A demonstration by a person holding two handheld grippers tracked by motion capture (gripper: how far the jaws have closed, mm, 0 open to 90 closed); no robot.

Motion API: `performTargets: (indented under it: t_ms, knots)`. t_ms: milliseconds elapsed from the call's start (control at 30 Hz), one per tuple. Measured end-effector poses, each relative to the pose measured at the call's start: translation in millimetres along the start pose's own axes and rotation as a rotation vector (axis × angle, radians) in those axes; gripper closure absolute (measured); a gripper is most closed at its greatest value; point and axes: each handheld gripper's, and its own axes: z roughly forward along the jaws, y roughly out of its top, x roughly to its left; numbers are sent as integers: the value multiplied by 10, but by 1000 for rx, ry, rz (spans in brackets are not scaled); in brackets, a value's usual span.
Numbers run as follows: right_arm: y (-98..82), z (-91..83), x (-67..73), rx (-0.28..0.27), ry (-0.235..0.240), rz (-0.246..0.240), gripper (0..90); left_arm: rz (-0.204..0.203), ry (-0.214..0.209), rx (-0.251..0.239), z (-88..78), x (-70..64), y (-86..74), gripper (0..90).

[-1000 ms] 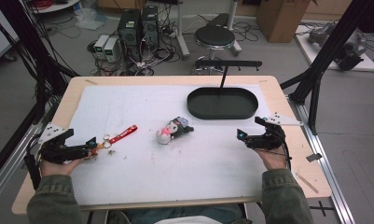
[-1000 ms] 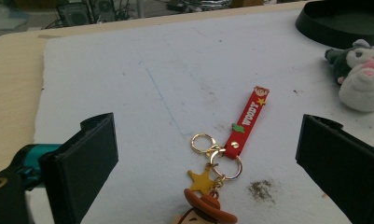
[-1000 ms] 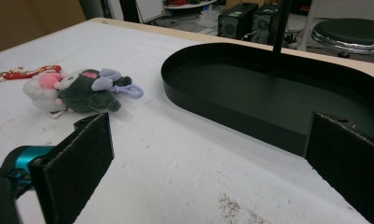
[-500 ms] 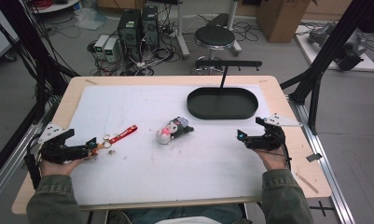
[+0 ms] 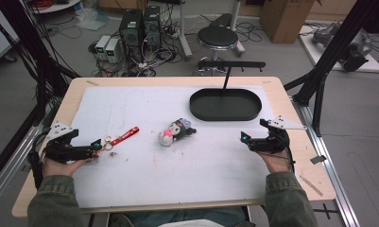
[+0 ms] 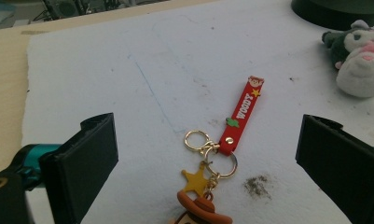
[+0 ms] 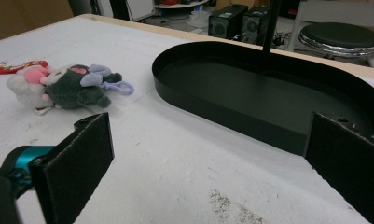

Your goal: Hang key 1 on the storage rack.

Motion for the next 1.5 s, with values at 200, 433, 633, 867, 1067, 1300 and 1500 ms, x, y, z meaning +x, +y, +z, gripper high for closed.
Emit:
performTargets:
  t_ms: [200, 433, 633, 867, 1067, 1300, 1500]
  knots:
    - [0, -12, 20, -34, -25, -27, 4, 32, 1, 41, 113, -29, 90, 60]
    - [-5, 2, 27, -32, -36, -32, 4, 53, -51, 76, 231, -31, 186, 60]
    - [-13, 20, 36, -22, -40, -39, 4, 100, -87, 104, 342, -107, 330, 60]
    - [-11, 7, 34, -27, -50, -44, 4, 159, -174, 168, 521, -248, 487, 60]
    - [-8, -12, 4, -37, -53, -35, 4, 208, -197, 231, 729, -367, 607, 60]
    - [-11, -4, 2, -30, -44, -36, 4, 228, -206, 305, 928, -420, 575, 83]
    - [-17, 10, 6, -17, -43, -43, 4, 235, -207, 365, 1103, -419, 533, 91]
